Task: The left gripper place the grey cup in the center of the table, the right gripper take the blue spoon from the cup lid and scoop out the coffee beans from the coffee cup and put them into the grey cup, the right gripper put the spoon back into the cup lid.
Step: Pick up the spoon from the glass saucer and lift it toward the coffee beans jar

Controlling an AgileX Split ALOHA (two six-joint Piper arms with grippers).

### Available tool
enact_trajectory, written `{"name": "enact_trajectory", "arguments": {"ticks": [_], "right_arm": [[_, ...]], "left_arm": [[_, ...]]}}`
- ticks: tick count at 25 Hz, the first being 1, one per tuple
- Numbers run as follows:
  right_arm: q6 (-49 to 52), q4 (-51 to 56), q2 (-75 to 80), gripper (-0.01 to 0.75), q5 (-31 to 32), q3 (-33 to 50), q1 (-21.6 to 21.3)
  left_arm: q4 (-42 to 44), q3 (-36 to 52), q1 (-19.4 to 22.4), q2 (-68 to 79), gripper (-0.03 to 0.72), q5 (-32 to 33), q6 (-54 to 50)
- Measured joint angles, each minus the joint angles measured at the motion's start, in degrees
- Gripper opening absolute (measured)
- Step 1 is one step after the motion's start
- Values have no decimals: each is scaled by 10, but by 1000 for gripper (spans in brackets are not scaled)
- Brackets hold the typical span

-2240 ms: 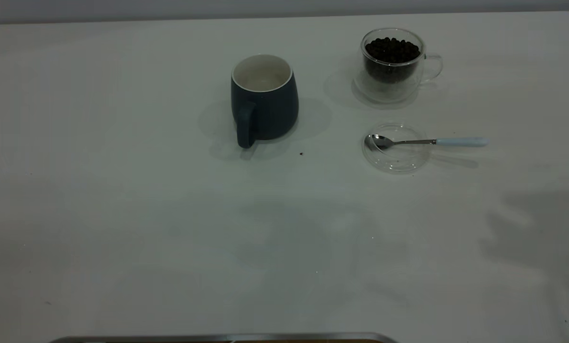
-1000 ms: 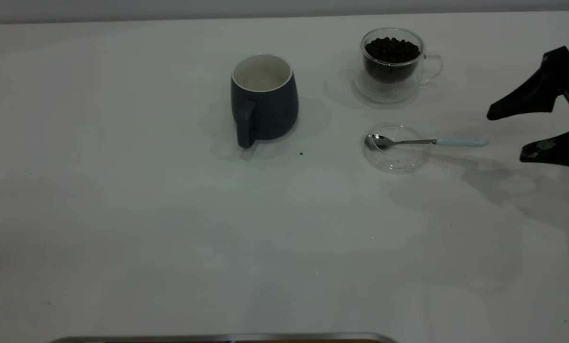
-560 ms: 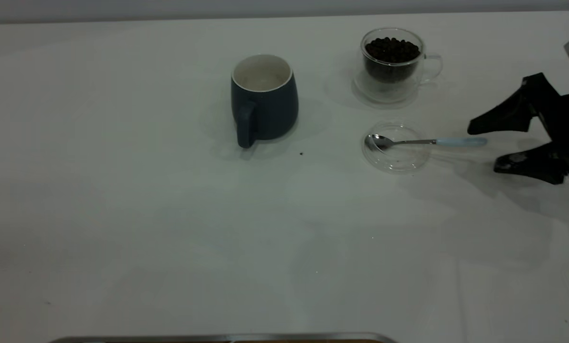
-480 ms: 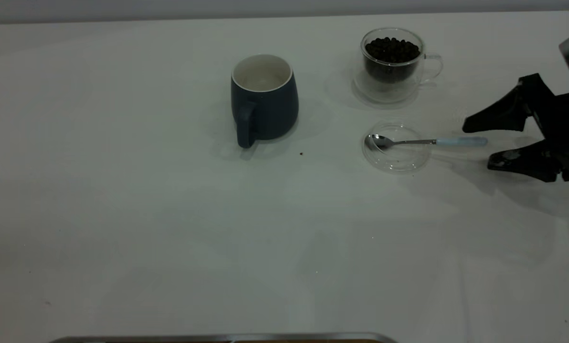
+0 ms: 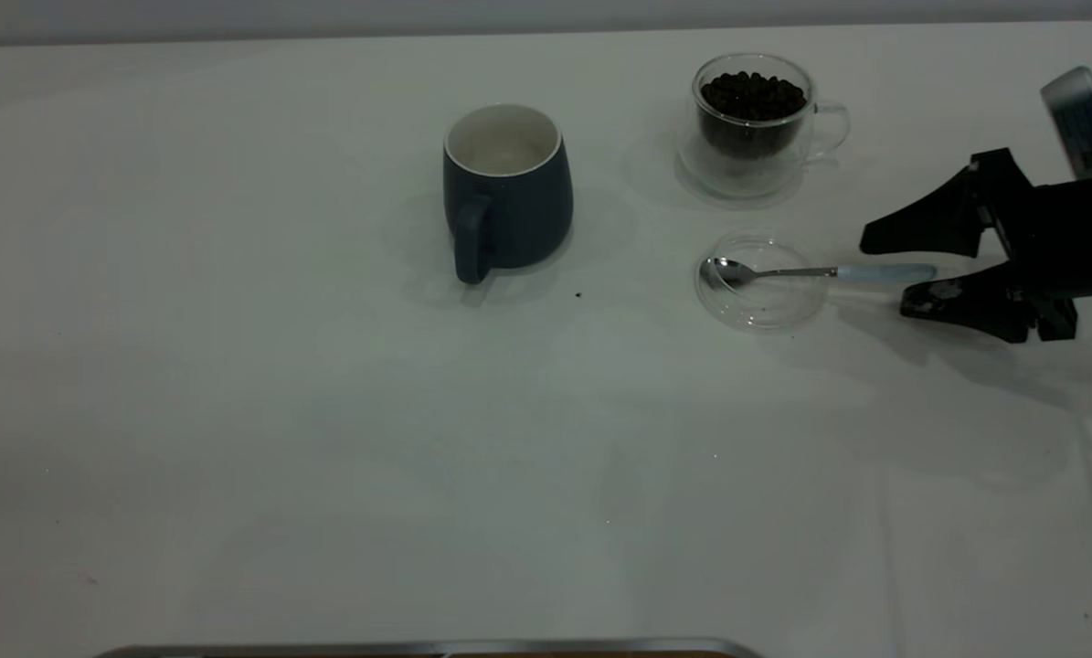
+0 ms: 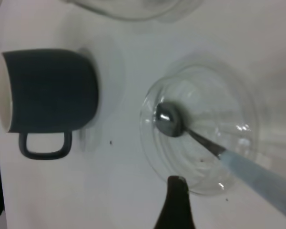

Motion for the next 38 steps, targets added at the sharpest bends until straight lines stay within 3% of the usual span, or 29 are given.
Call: {"name": "enact_trajectory", "arguments": {"ticks": [27,32,38], "right_arm": [[84,0,3,598,19,-14,12],[86,0,3,455,19,-14,12],[83,0,3,152,20,-14,12]], "left_arm": [[0,0,0,0,567,0,0],[0,0,0,0,567,0,1],[0,0,0,0,567,0,1]]}}
